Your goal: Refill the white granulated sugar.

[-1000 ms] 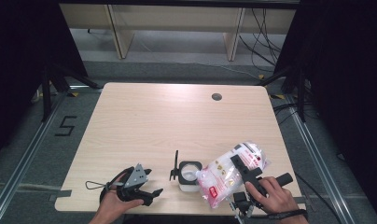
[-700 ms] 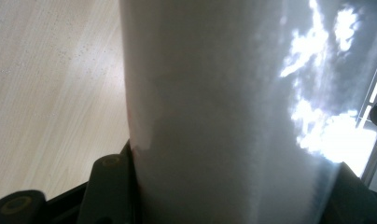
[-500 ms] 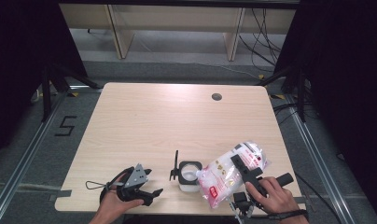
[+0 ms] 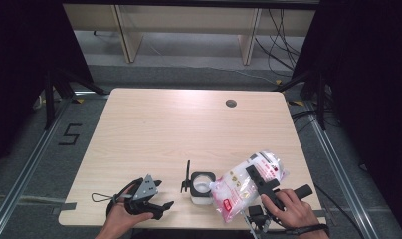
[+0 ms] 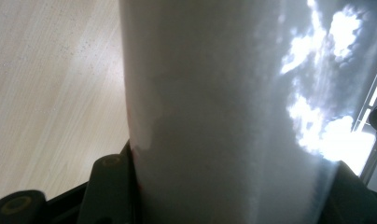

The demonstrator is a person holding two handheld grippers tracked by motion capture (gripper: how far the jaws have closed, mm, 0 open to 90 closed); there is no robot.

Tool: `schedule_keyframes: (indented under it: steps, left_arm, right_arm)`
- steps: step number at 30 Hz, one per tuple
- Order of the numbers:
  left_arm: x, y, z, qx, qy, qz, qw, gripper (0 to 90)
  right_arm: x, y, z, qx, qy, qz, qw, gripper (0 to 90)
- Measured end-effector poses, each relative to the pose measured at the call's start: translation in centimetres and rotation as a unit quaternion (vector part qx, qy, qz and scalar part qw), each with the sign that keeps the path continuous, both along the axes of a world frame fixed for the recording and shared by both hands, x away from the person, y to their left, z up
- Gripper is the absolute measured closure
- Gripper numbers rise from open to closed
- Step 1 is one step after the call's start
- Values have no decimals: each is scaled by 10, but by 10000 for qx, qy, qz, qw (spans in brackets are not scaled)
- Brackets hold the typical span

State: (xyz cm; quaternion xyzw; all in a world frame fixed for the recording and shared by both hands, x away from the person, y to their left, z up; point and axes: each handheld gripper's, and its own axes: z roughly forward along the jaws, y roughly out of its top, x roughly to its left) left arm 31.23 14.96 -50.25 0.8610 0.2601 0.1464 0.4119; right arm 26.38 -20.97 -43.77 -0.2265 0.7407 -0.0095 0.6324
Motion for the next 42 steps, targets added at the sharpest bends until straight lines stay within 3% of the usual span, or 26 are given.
schedule_keyframes:
  steps: [3, 5, 7, 12, 13, 14, 24, 26, 29, 39, 42]
  left_arm:
    - [0, 0, 1, 66, 8, 8, 10000, 198]
    - [0, 0, 0, 20, -17, 0, 10000, 198]
    - [-1, -1, 0, -58, -12, 37, 10000, 198]
    - [0, 0, 0, 15, -11, 18, 10000, 198]
    - [-1, -1, 0, -84, 10, 50, 10000, 198]
    - [-1, -1, 0, -74, 7, 46, 10000, 198]
    - [0, 0, 0, 3, -2, 17, 10000, 198]
    - [0, 0, 0, -3, -1, 6, 10000, 198]
    - [0, 0, 1, 81, -48, 5, 10000, 198]
    - [-1, 0, 1, 22, -24, 22, 10000, 198]
    - [0, 1, 2, 97, -120, -86, 9998, 198]
  right_arm:
    - [0, 0, 1, -21, -70, 30, 10000, 477]
    - [0, 1, 4, -122, -118, 102, 9998, 477]
    - [-1, 0, 4, 8, -91, 46, 9999, 477]
    - [-1, 0, 3, -37, -63, 23, 10000, 478]
    - [-1, 0, 2, -9, -66, 8, 10000, 478]
    - [0, 0, 3, -106, -93, 67, 9999, 478]
    - [0, -1, 1, 80, 4, 3, 10000, 480]
    - [0, 0, 4, 4, -35, 164, 9999, 481]
    - [1, -1, 4, 29, -29, 164, 9999, 482]
    - [0, -2, 4, 87, -11, 101, 9999, 487]
    - [0, -3, 3, 172, 38, 94, 9998, 488]
